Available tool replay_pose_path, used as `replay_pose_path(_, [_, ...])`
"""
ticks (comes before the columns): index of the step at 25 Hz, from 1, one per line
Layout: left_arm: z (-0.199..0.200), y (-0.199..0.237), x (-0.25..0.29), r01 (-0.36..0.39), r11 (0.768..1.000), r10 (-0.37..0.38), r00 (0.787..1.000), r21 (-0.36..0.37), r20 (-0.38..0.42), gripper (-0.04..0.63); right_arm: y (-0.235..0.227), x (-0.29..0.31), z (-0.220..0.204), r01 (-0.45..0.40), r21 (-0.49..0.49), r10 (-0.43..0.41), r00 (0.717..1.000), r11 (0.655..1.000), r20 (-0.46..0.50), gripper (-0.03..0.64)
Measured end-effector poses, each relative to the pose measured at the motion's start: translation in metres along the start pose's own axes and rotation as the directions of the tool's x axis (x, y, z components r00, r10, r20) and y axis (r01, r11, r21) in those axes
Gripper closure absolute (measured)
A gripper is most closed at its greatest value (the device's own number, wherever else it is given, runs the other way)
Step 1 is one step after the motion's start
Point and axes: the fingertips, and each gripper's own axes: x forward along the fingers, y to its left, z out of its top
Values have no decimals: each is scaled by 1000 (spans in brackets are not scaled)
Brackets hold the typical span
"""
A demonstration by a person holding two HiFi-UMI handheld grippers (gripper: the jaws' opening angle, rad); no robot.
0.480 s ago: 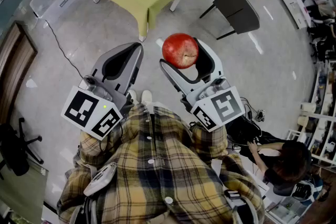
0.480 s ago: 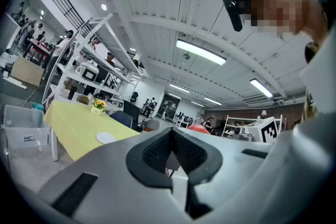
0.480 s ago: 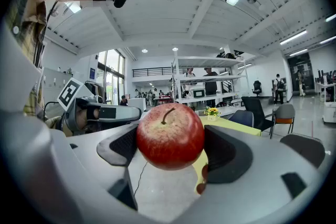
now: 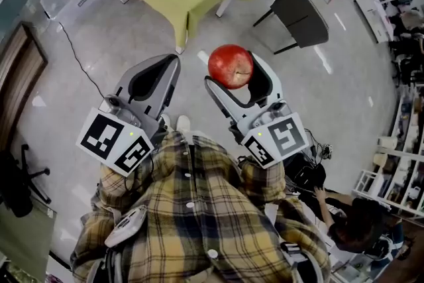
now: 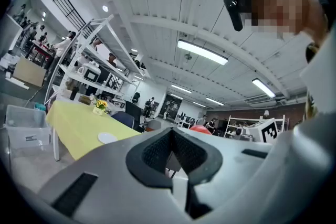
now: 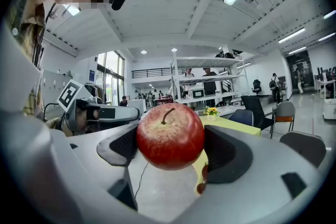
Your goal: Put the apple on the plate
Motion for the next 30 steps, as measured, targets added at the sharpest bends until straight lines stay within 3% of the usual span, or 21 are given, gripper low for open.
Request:
replay_pose_path(19, [-16, -26, 18, -32, 999, 32, 999, 1, 0, 588, -28, -33, -17, -8, 37, 8, 1000, 999, -19, 232])
replay_pose_path(30, [-4, 37, 48, -37, 999, 36, 999, -6, -26, 588, -51, 33, -20, 4, 60, -1, 999, 998, -51, 232])
